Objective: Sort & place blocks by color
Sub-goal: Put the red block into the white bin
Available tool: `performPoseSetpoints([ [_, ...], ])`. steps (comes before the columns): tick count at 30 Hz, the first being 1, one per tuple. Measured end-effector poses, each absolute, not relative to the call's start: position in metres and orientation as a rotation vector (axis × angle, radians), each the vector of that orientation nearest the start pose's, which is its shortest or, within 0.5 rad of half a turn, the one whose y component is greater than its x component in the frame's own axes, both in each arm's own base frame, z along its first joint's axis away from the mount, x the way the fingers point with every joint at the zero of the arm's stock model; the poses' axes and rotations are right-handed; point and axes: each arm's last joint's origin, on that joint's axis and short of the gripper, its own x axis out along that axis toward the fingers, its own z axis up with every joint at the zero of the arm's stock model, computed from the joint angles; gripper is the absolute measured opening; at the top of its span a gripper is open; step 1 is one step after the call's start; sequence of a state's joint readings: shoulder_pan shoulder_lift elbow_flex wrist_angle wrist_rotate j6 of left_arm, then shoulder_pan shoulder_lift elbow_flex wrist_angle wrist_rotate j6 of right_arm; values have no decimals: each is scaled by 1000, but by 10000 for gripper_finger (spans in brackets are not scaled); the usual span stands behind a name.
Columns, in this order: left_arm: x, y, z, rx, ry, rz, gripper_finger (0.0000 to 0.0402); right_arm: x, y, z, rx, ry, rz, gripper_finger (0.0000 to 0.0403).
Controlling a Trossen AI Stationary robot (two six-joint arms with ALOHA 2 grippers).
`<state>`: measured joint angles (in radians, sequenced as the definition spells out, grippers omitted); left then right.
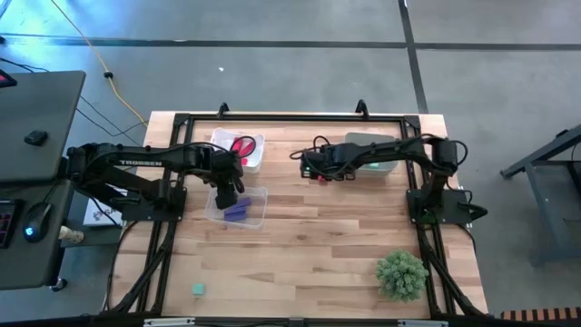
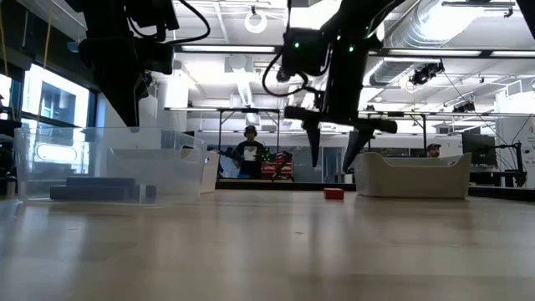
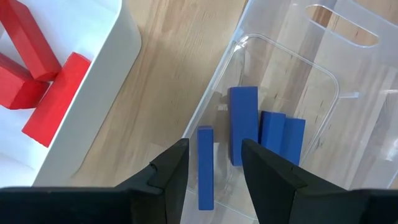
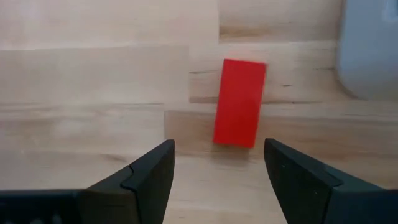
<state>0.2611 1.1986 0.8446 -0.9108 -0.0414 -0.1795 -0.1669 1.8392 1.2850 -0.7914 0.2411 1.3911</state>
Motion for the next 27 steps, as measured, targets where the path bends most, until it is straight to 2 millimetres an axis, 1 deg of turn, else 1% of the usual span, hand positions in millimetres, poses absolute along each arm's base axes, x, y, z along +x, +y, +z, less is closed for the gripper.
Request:
performPoseSetpoints([
  [10, 196, 54, 228, -270, 1245, 357, 138, 352, -70, 155, 1112, 918, -1284, 236],
  [19, 196, 54, 228, -255, 1248, 346, 136, 356, -72, 137, 1094, 946, -1320, 233],
  [22, 196, 54, 228, -244, 1250, 338, 136, 356, -73, 134, 1090, 950, -1328, 217],
  [27, 196, 54, 228, -242, 1251, 336, 136, 356, -73, 133, 1076, 945, -1339, 165],
])
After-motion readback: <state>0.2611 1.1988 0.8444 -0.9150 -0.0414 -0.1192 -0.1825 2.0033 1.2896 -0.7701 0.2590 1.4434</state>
